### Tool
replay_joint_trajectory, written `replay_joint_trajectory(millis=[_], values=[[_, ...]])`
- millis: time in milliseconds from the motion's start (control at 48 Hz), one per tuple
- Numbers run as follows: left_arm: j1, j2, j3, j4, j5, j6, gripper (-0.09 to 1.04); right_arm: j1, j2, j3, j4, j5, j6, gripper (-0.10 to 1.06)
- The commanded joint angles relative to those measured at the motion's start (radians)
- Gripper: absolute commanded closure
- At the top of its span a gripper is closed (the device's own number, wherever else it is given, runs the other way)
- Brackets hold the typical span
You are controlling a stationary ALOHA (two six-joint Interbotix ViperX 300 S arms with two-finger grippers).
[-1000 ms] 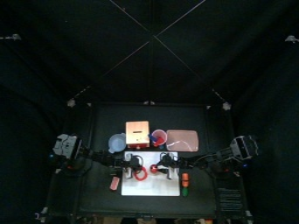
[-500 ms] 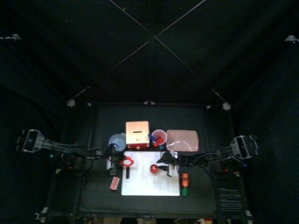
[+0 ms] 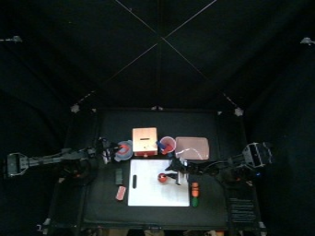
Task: Get the cutter from the drawer then cut the dough then place the extra dough in the bowl
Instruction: Place the extra dough in the bowl
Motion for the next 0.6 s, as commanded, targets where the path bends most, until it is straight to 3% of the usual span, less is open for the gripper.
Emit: replay_joint_trajectory(millis=[21, 292, 604], values=[[0.006, 0.017, -0.018, 0.003, -0.003, 0.002, 0.14, -0.002, -0.014, -0.008, 0.000, -0.005, 0.000, 0.24], [0.006, 0.017, -0.017, 0.087, -0.009, 0.057, 0.14, -0.002, -0.002, -0.008, 0.002, -0.002, 0.000, 0.24], [0.002, 0.017, -0.015, 0.087, -0.011, 0.087, 0.14, -0.005, 0.005, -0.008, -0.003, -0.002, 0.000, 0.24]])
